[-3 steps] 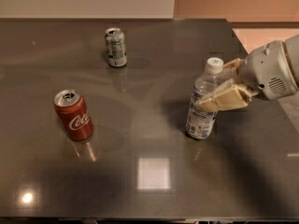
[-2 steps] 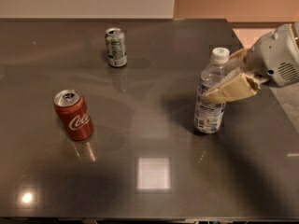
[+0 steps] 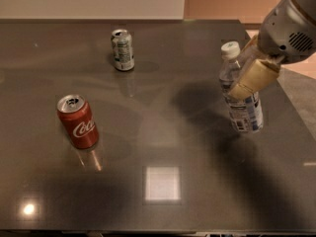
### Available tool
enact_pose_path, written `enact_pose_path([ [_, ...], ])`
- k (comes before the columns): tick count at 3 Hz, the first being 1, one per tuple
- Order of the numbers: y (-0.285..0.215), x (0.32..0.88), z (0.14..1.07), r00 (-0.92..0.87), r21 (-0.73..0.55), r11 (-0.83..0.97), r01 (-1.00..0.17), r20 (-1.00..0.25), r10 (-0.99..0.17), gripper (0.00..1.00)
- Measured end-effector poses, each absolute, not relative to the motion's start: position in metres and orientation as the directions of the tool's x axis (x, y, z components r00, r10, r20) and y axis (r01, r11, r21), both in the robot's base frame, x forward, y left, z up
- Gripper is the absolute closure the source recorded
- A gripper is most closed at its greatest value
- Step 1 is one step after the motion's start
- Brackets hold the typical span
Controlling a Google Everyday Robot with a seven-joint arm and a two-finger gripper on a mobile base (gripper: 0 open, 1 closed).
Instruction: Knock blue plastic bottle over
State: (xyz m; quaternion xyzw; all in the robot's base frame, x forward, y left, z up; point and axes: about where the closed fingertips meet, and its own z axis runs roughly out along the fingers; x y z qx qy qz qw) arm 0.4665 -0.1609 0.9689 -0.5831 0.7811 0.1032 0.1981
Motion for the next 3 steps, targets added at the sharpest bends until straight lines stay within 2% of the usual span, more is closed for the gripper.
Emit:
enact_pose_path([
  [1, -0.17, 0.471, 0.956, -0.219, -0.068, 0.243, -0.968, -0.251, -0.943, 0.82],
  [3, -0.174, 0.477, 0.929, -0.136, -0.078, 0.137, -0.988, -0.011, -0.991, 0.36],
])
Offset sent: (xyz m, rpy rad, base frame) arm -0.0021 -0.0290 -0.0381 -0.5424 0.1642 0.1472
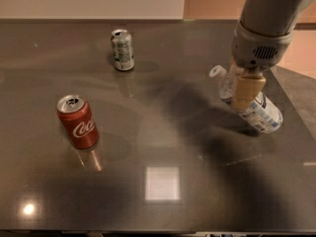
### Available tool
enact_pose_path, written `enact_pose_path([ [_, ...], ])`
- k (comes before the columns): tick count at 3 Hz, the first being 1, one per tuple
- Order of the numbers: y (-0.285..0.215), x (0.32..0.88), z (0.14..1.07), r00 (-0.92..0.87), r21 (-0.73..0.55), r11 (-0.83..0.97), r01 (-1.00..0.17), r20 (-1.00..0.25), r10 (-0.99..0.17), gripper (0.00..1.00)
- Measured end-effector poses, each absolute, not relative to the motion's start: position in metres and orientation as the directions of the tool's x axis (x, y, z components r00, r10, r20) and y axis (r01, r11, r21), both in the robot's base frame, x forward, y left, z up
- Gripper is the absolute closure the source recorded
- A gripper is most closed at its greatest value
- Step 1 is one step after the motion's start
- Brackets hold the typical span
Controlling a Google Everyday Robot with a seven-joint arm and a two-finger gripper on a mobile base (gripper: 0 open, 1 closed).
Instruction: Knock blue plastic bottle over
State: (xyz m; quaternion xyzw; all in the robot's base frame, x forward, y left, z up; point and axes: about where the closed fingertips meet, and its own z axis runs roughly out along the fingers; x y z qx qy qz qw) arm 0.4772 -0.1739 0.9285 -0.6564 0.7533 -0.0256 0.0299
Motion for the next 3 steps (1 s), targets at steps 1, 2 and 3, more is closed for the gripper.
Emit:
enact_pose_path([
  [1, -0.17, 0.476, 0.914, -0.097, -0.058, 0.095, -0.994, 0.036, -0.995, 0.12],
  [2, -0.163, 0.47, 0.893, -0.056, -0.006, 0.055, -0.998, 0.053, -0.997, 0.0],
  [3, -0.163, 0.47, 0.893, -0.056, -0.006, 0.055, -0.998, 0.053, -0.997, 0.0],
])
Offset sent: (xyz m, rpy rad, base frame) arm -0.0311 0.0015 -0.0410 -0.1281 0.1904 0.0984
